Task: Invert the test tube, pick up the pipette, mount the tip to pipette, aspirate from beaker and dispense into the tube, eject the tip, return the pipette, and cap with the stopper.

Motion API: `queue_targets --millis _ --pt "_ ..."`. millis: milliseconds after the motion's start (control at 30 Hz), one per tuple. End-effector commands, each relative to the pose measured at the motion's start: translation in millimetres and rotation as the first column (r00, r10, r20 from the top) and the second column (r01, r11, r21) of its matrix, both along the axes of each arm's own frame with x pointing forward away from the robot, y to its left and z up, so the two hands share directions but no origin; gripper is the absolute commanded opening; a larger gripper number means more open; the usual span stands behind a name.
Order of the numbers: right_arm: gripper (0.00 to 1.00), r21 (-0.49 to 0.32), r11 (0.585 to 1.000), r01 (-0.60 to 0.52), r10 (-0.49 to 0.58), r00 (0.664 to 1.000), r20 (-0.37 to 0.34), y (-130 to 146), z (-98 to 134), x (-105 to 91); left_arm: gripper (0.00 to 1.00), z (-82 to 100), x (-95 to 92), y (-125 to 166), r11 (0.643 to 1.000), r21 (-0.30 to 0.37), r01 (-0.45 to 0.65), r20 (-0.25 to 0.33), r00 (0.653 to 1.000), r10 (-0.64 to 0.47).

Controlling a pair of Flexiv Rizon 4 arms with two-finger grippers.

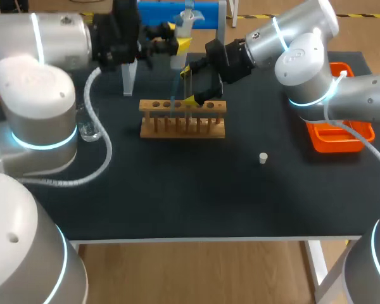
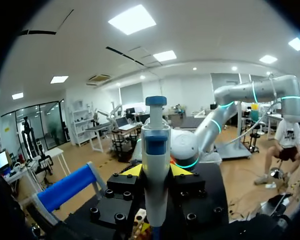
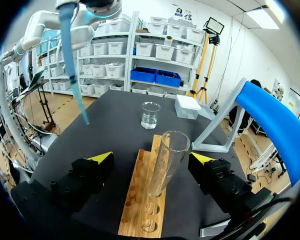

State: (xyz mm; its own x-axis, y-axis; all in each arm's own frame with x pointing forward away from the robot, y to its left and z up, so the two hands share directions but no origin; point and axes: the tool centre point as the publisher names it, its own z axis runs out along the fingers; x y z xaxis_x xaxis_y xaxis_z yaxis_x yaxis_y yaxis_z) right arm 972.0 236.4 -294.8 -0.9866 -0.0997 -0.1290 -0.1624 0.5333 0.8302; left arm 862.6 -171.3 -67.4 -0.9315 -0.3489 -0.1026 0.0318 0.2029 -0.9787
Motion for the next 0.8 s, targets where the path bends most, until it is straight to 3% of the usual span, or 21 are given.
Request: queue_targets --millis 33,467,800 --pt "1.00 -0.004 1.000 -0.001 0.001 1.000 -0.001 -1 1 -0.1 0.00 -15.3 -14.4 6 0.999 -0.047 -0.006 0.010 1.000 0.007" --pt "1.00 -0.004 1.000 -0.001 0.001 1.000 -0.001 -1 1 -0.1 0.00 -44.7 -33.0 -9 0.994 -0.103 0.038 -0.014 0.999 -0.040" --pt "1.00 -0.004 1.000 -0.001 0.001 1.000 -0.001 -1 1 -0.1 0.00 -51.4 -32.5 -16 0.990 -0.121 0.073 -0.004 0.997 -0.074"
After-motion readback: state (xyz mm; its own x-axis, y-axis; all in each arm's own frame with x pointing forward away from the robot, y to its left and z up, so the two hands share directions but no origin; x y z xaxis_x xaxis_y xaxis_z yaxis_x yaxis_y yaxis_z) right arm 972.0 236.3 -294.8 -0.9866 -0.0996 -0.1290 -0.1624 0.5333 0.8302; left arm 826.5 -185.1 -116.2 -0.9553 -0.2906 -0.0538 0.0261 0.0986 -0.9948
